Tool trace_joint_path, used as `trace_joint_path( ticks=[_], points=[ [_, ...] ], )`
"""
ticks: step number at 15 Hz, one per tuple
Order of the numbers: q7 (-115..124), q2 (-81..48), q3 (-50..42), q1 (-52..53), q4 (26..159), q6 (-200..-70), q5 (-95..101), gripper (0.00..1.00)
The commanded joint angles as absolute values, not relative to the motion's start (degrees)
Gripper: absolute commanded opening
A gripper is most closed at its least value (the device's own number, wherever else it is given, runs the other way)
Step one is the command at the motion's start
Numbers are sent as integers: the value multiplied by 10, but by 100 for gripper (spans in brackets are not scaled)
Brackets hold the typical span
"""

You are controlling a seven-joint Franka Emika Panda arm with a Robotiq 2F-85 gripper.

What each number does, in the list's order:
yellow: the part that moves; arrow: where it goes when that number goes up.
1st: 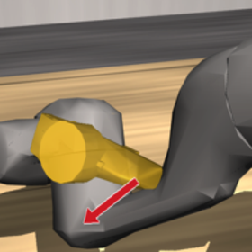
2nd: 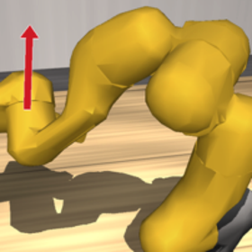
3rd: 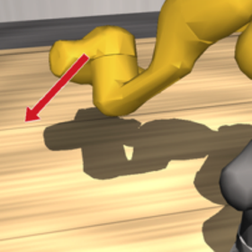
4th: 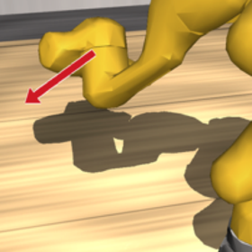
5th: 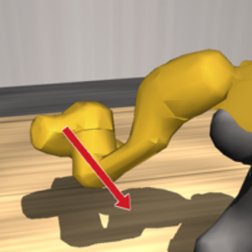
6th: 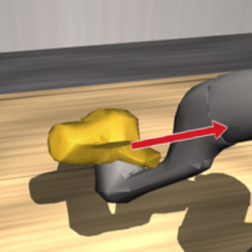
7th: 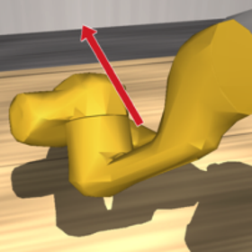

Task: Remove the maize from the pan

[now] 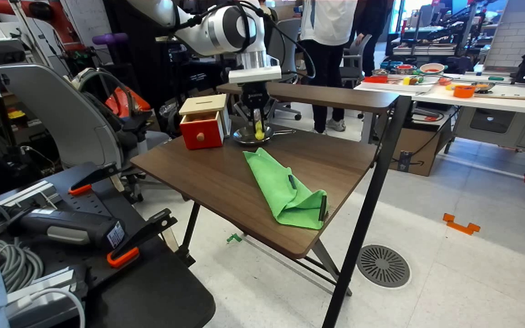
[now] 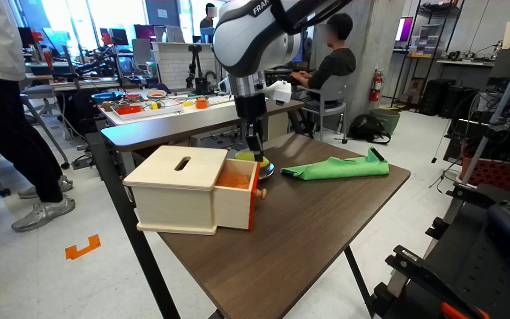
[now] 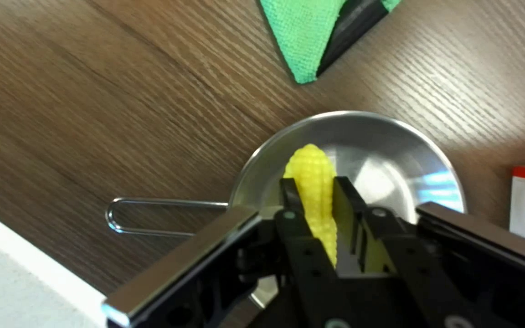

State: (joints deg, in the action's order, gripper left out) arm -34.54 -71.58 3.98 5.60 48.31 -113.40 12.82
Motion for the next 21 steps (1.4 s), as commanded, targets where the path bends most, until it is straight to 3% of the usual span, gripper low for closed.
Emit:
trace_joint_path(
  ticks=[1,7,21],
  points=[
    [-353,-683,54,40,489,-1103,109,6],
    [-348,-596,52,19,583,-1088,109,6],
    [-323,-384,39,-40,962,-1096,113,6]
  ],
)
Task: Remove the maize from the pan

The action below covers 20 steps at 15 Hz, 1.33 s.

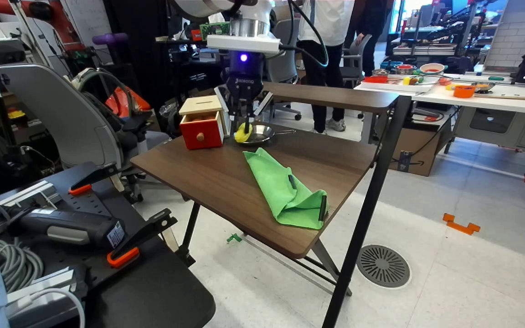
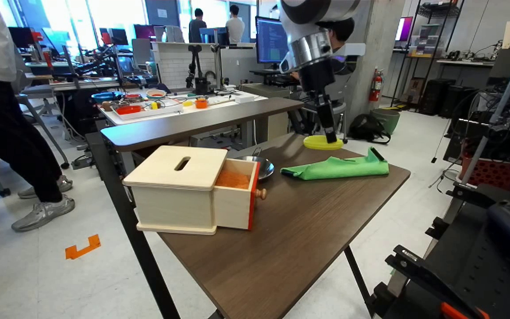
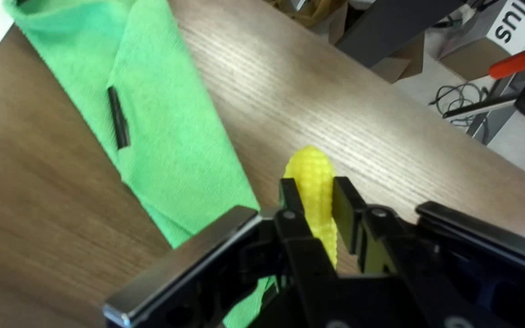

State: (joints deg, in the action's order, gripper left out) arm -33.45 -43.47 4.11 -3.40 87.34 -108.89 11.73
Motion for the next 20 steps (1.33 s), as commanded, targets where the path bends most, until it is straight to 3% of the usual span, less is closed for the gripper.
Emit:
trace_joint_path(
  ticks=[1,19,20],
  points=[
    [-318,-381,37,-40,977,-1094,114,6],
    [-195,-455,24,-33,993,-1204,112,6],
    [-193,-455,24,-33,993,-1202,112,49]
  ],
)
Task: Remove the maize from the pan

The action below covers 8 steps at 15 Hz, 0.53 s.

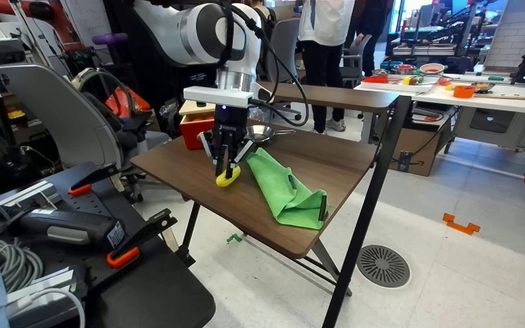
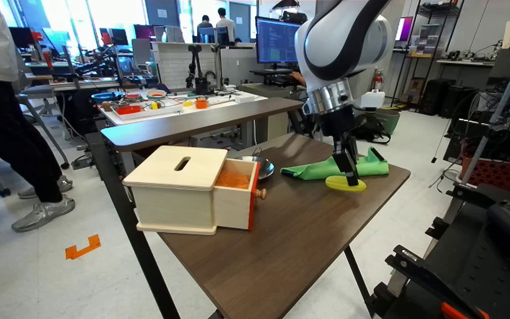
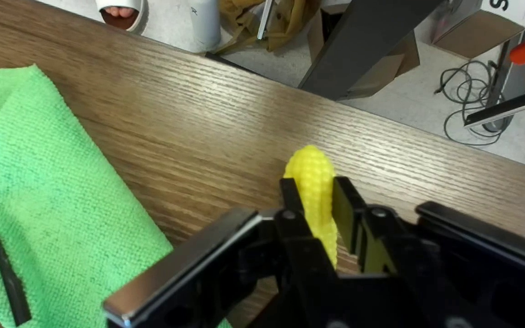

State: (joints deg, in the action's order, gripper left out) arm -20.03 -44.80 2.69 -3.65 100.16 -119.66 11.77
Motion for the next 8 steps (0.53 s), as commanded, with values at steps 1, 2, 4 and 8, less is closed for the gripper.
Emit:
trace_joint_path(
  ticks=[1,2,4,8],
  points=[
    [-192,-453,23,-33,995,-1206,114,50],
    [-193,-447,25,-34,998,-1211,112,57],
    [-195,-433,28,-38,1001,-1213,105,71],
    [-202,-371,41,-50,1027,-1219,76,99]
  ],
)
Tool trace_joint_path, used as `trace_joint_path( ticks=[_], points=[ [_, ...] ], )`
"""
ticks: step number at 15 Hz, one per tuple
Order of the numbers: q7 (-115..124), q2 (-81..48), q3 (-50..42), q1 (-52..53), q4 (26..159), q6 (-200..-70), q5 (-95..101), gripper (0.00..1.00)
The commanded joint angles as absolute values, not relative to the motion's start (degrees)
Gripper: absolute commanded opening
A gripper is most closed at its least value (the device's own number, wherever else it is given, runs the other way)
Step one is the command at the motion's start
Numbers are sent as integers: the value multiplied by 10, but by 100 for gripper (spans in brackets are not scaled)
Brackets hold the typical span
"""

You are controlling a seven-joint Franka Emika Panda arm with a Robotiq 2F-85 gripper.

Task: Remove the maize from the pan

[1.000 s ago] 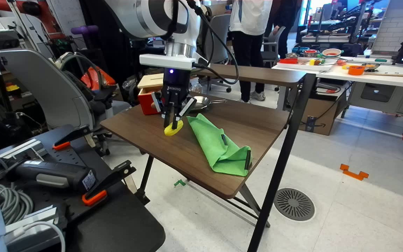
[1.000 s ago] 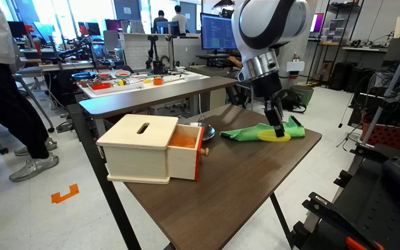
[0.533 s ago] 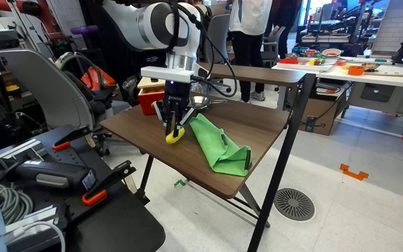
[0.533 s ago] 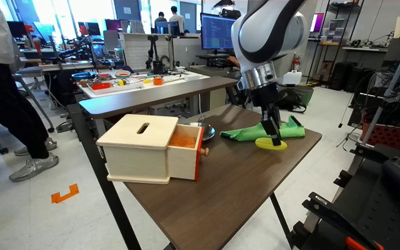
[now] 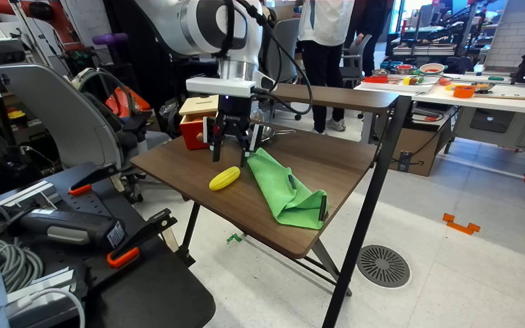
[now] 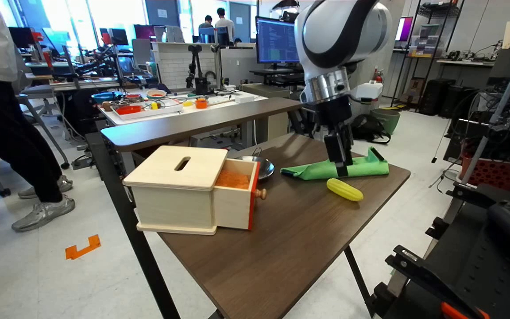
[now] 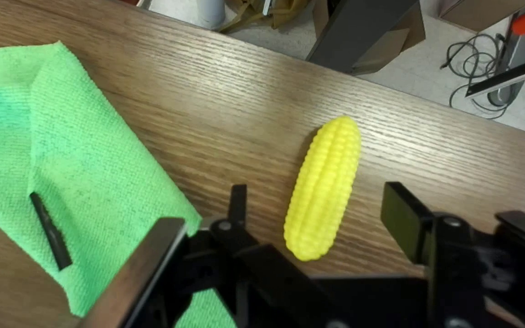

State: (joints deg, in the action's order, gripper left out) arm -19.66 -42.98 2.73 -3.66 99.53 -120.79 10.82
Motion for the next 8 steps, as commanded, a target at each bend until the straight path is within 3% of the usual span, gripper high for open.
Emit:
trace_joint_path(
  ticks=[1,8],
  points=[
    [-208,-352,48,-56,1032,-1221,55,100],
    [-215,-343,48,-55,1008,-1206,5,100]
  ],
)
